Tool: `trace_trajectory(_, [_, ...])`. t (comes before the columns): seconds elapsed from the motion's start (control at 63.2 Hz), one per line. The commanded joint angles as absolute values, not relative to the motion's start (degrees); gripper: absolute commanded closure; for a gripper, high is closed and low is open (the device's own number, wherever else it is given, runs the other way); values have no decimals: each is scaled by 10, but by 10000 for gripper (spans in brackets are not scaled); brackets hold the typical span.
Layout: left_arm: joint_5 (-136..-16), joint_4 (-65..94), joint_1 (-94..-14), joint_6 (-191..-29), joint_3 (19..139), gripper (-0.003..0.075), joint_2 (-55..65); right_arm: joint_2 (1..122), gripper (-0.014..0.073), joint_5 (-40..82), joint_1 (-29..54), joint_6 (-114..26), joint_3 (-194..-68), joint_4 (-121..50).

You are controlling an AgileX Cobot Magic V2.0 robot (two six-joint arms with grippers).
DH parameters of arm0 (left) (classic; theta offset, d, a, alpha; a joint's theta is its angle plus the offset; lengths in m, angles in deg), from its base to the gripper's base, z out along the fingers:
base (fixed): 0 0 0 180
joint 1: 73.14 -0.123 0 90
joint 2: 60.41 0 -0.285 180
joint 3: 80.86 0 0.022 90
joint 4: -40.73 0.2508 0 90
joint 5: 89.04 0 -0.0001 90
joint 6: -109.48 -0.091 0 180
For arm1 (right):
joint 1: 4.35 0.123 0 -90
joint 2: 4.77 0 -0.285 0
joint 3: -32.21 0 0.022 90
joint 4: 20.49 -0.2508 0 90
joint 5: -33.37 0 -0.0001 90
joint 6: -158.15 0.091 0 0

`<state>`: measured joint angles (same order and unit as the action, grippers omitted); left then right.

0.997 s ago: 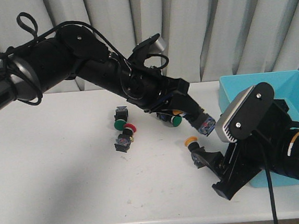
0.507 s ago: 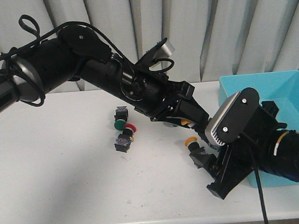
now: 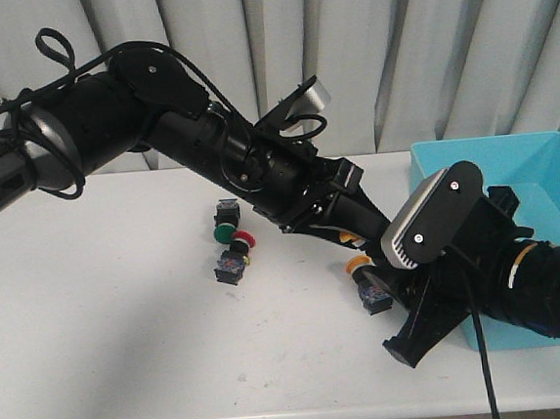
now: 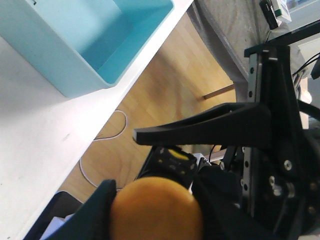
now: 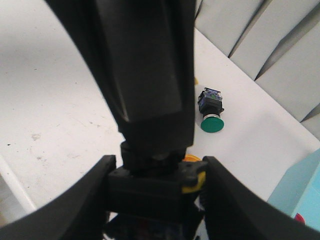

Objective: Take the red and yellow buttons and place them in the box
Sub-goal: 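Carry the yellow-capped button with the right gripper over the blue box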

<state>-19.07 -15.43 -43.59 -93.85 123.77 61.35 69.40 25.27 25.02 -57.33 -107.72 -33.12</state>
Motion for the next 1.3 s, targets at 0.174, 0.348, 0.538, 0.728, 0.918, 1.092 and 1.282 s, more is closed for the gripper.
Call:
trace_trajectory(0.174, [-206,-179,-433,-1054,1255,511,578,686,599,283,250,-576,-1091,-326])
trace_trajectory(0.348, [-199,-195,-428,-1056,1255,261,578,686,598,279,249,-576,-1091,-308])
trace_trajectory(0.538, [-177,-195,-426,-1056,1255,129,578,686,596,279,249,-576,-1091,-308])
trace_trajectory(0.728, [-170,-179,-431,-1056,1255,136,578,686,596,288,249,-573,-1091,-313])
trace_trajectory(0.918, [-171,-133,-452,-1066,1287,220,571,686,594,293,203,-538,-1091,-315])
trace_trajectory(1.092, [-171,-80,-476,-1046,1351,311,553,686,594,291,109,-474,-1099,-316])
trace_trajectory(1.282, [-171,62,-482,-1006,1368,489,520,688,594,291,6,-435,-1101,-316])
